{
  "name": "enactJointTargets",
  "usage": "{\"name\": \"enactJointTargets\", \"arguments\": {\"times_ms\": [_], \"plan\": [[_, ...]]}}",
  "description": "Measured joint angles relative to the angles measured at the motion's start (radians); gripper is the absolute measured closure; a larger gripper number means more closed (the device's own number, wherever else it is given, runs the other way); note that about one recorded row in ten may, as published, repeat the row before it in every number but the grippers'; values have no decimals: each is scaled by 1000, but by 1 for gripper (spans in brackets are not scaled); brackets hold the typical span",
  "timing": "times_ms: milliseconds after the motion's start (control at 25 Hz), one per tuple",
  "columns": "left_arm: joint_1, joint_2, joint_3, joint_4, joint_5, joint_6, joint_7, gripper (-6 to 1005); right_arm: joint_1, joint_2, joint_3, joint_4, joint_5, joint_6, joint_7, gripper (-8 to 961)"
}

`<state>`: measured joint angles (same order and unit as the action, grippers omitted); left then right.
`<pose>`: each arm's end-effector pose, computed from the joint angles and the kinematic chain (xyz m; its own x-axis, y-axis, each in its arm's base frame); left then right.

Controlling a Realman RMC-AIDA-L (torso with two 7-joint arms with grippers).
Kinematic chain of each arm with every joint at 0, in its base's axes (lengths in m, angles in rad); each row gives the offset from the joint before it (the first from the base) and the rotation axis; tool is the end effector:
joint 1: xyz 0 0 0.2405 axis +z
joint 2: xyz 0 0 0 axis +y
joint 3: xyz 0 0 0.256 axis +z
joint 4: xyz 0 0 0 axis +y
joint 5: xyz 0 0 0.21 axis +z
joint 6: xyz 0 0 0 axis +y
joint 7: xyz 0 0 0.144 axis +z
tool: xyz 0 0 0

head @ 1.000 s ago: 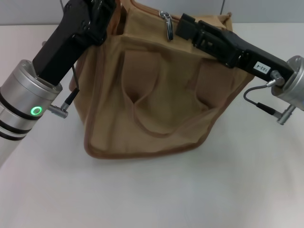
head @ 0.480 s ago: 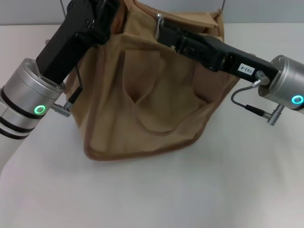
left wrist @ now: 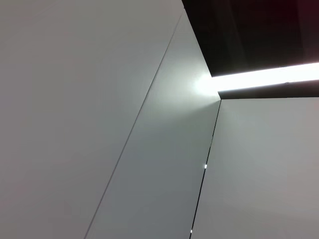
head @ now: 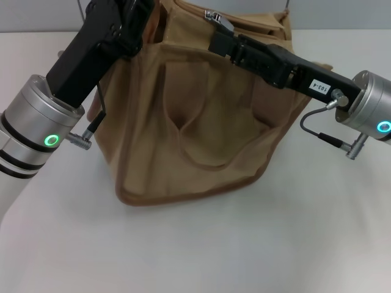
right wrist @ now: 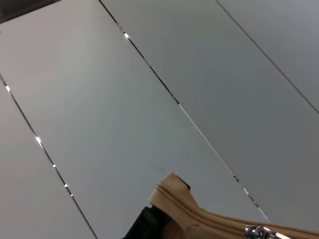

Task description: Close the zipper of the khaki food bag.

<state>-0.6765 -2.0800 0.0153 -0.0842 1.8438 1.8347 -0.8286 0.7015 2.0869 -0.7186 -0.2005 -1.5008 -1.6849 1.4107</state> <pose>-0.1853 0.3194 -0.0136 0.1177 -0.0415 0.9922 0.4839 -0.8701 -0.0938 0.1832 0.3371 -0.0285 0.3008 -0.4634 -0.8335 -0.4917 -0.8242 0.2808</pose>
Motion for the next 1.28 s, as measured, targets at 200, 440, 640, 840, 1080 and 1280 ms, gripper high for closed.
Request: {"name": "enactJointTargets", "arguments": {"times_ms": [200, 440, 640, 840, 1080, 1280], "plan": [[0, 0, 0, 1, -1, 0, 1, 930, -7, -3, 0, -1, 1, -41, 3, 444], [-1, 0, 0, 1, -4, 0, 1, 930, -47, -4, 5, -50, 2, -110, 22, 444], [-5, 0, 0, 1, -4, 0, 2, 930, -71, -5, 43, -68, 4, -89, 40, 445], [-12, 0, 0, -1, -3, -1, 2, 929, -60, -5, 41, -73, 4, -39, 43, 446], [-18, 0, 0, -6, -1, -2, 2, 929, -26, -5, 27, -73, -3, -7, 61, 447], [-19, 0, 0, -7, 0, -2, 2, 929, -17, -3, 27, -69, -5, 16, 66, 448]]}}
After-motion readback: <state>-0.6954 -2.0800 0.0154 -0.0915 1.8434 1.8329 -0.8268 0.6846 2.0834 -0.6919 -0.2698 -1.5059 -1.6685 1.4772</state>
